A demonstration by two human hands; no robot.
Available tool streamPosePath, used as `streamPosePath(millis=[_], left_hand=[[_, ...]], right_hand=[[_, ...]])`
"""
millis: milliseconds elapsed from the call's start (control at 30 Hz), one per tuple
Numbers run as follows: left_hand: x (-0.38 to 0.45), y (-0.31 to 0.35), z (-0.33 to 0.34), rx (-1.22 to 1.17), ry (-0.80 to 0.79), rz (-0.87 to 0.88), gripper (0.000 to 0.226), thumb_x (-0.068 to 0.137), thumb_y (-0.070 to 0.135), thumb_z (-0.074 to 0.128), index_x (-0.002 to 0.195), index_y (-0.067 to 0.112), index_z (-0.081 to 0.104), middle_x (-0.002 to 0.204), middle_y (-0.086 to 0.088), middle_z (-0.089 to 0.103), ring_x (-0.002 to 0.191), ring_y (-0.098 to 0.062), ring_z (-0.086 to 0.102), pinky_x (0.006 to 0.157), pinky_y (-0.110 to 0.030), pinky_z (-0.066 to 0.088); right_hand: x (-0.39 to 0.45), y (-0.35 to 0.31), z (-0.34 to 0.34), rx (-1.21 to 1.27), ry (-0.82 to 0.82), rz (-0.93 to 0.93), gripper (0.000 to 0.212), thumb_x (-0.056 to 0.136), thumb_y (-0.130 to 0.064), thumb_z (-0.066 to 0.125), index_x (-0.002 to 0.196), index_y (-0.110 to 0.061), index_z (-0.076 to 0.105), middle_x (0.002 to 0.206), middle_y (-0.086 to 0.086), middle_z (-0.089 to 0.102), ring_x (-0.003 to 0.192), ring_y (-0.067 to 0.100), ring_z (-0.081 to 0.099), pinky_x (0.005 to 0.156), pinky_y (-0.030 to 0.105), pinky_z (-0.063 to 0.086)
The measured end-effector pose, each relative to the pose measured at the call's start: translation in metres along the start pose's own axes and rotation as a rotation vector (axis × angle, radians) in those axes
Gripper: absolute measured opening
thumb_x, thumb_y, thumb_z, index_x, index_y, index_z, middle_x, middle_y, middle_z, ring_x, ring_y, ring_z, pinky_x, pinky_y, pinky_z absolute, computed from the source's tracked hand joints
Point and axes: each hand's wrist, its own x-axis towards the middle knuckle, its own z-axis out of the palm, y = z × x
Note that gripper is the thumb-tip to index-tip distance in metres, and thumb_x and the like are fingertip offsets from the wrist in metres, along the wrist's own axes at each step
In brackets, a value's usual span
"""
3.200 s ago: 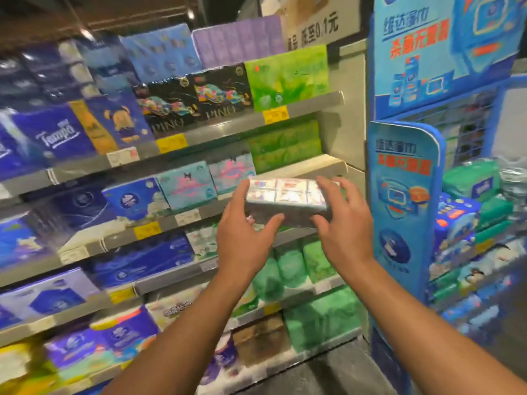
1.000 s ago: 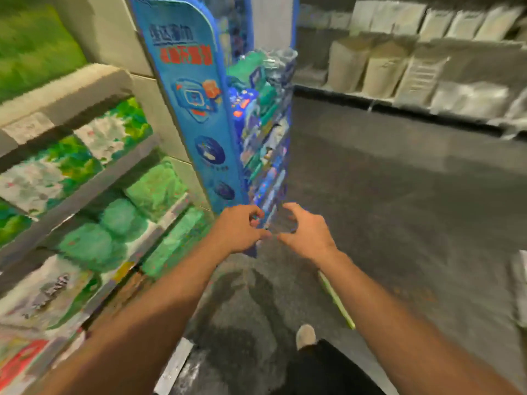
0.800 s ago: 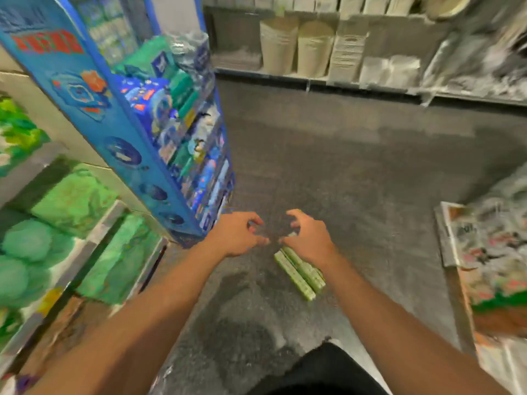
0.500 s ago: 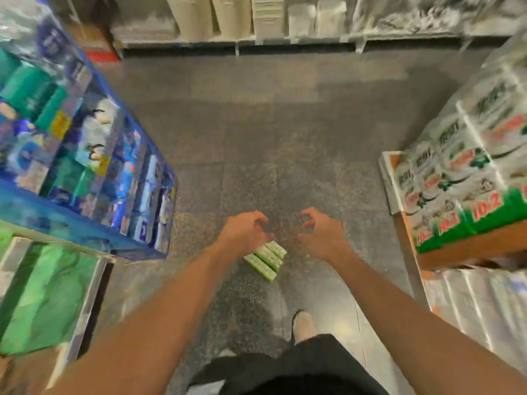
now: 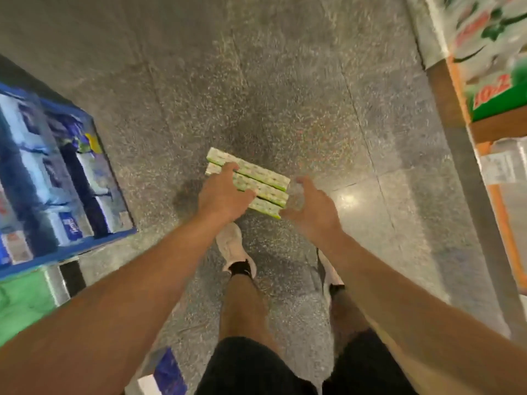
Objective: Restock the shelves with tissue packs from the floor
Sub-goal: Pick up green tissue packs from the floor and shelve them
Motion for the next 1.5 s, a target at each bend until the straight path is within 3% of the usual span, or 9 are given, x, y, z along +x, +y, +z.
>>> streamPosePath(millis=[233, 400, 633, 800, 967, 1067, 1133, 1300, 1500], left_hand=[[0.196, -0.115, 0.104, 0.176, -0.023, -0.041, 0.088, 0.074, 0.046, 0.078, 0.145, 0.033, 0.028, 0.147, -0.019, 0.032, 0.126, -0.040, 0.044, 0.095, -0.045, 0.045], [0.274, -0.182, 0.141, 0.129, 0.034, -0.024, 0.073, 0.061, 0.043, 0.088, 0.116, 0.024, 0.042, 0.132, -0.014, 0.039, 0.115, -0.032, 0.048, 0.083, -0.035, 0.041], [0.267, -0.201, 0.146, 0.022, 0.098, 0.034, 0.070, 0.059, 0.041, 0.089, 0.117, 0.035, 0.050, 0.127, -0.009, 0.037, 0.105, -0.024, 0.047, 0.086, -0.030, 0.044], [0.223, -0.182, 0.086, -0.030, 0.302, 0.094, 0.078, 0.054, 0.050, 0.085, 0.125, 0.040, 0.054, 0.125, -0.009, 0.038, 0.111, -0.030, 0.043, 0.097, -0.039, 0.044], [0.152, -0.148, -0.011, -0.138, 0.453, 0.142, 0.079, 0.056, 0.058, 0.079, 0.128, 0.043, 0.049, 0.133, -0.005, 0.035, 0.115, -0.025, 0.048, 0.102, -0.038, 0.046], [0.088, -0.124, -0.072, -0.208, 0.582, 0.113, 0.071, 0.069, 0.039, 0.084, 0.131, 0.029, 0.053, 0.131, 0.006, 0.031, 0.115, -0.014, 0.041, 0.108, -0.018, 0.030], [0.035, -0.113, -0.110, -0.256, 0.693, 0.087, 0.072, 0.065, 0.035, 0.087, 0.129, 0.030, 0.056, 0.138, -0.008, 0.031, 0.122, -0.025, 0.044, 0.110, -0.021, 0.031], [-0.123, -0.104, -0.190, -0.319, 0.925, -0.028, 0.078, 0.057, 0.036, 0.092, 0.128, 0.029, 0.060, 0.133, -0.020, 0.037, 0.119, -0.030, 0.046, 0.104, -0.022, 0.031], [-0.360, -0.146, -0.285, -0.295, 1.372, -0.208, 0.077, 0.056, 0.039, 0.092, 0.126, 0.021, 0.065, 0.126, -0.018, 0.042, 0.117, -0.028, 0.046, 0.105, -0.023, 0.031]], right_hand=[[0.159, 0.059, 0.152, 0.070, 0.049, 0.250, 0.089, 0.081, -0.033, 0.076, 0.148, -0.030, 0.019, 0.124, 0.016, 0.052, 0.103, 0.033, 0.058, 0.075, 0.033, 0.046], [0.228, 0.090, 0.223, 0.072, 0.060, 0.372, 0.103, 0.082, -0.035, 0.077, 0.154, -0.035, 0.004, 0.160, 0.018, 0.014, 0.138, 0.038, 0.036, 0.100, 0.043, 0.044], [0.224, 0.083, 0.234, 0.072, 0.210, 0.404, 0.096, 0.067, -0.033, 0.088, 0.145, -0.032, 0.031, 0.134, 0.013, 0.049, 0.121, 0.034, 0.051, 0.097, 0.041, 0.049], [0.178, 0.043, 0.193, -0.042, 0.241, 0.334, 0.088, 0.063, -0.029, 0.090, 0.139, -0.034, 0.047, 0.128, 0.011, 0.044, 0.116, 0.032, 0.046, 0.102, 0.044, 0.046], [0.127, -0.016, 0.126, -0.094, 0.302, 0.100, 0.073, 0.067, -0.006, 0.080, 0.131, -0.033, 0.055, 0.126, 0.003, 0.044, 0.110, 0.026, 0.049, 0.099, 0.035, 0.049], [0.091, -0.061, 0.080, -0.071, 0.364, -0.129, 0.055, 0.069, -0.010, 0.077, 0.119, -0.029, 0.064, 0.099, -0.008, 0.052, 0.092, 0.019, 0.055, 0.086, 0.030, 0.052], [0.058, -0.092, 0.046, -0.072, 0.346, -0.292, 0.051, 0.070, -0.019, 0.080, 0.118, -0.030, 0.065, 0.099, -0.009, 0.060, 0.085, 0.011, 0.055, 0.079, 0.024, 0.051], [-0.047, -0.162, -0.022, 0.014, 0.275, -0.673, 0.058, 0.070, -0.026, 0.084, 0.124, -0.029, 0.064, 0.113, -0.010, 0.061, 0.100, 0.008, 0.052, 0.091, 0.024, 0.039], [-0.203, -0.294, -0.028, 0.120, 0.172, -1.187, 0.056, 0.063, -0.030, 0.076, 0.117, -0.017, 0.069, 0.110, 0.005, 0.064, 0.101, 0.025, 0.061, 0.092, 0.039, 0.049]])
